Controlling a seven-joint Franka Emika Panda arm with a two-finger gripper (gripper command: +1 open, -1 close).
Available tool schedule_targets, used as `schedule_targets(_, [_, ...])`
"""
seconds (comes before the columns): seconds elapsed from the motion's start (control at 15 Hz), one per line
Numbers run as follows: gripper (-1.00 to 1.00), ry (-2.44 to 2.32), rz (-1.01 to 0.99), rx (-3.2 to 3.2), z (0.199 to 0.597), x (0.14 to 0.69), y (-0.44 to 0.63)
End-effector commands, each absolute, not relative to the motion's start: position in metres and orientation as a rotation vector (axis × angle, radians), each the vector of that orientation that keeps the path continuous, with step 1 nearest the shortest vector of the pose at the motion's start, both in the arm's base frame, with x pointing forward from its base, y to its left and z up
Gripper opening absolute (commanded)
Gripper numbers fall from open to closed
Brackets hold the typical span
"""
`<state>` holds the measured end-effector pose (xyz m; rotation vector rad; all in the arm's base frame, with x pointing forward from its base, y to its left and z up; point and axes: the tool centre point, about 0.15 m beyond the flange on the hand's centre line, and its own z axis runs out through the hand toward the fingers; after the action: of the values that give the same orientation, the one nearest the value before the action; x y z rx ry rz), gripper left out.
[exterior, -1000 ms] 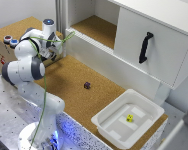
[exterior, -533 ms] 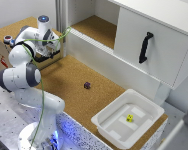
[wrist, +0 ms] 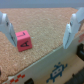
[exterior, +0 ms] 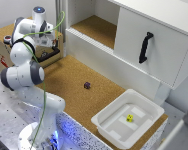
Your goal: Grasp the pink block
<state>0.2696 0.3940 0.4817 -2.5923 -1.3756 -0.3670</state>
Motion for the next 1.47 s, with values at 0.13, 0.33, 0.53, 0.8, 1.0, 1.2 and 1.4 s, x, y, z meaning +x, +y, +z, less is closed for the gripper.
schedule_targets(0.13, [1.0, -1.724, 0.002, -2.687, 0.457, 0.281, 0.477])
schedule_targets(0.33, [1.0, -1.768, 0.028, -2.695, 0.446, 0.283, 0.486])
schedule_targets(0.53, [1.0, -1.795, 0.048, -2.708, 0.438, 0.284, 0.485])
schedule_targets(0.8, [-1.0, -1.79, 0.019, -2.687, 0.446, 0.284, 0.485])
schedule_targets(1.0, [-1.0, -1.816, 0.032, -2.67, 0.444, 0.28, 0.485])
schedule_targets(1.2, [-1.0, -1.81, 0.05, -2.66, 0.442, 0.28, 0.484])
schedule_targets(1.4, [-1.0, -1.789, 0.06, -2.668, 0.442, 0.283, 0.481])
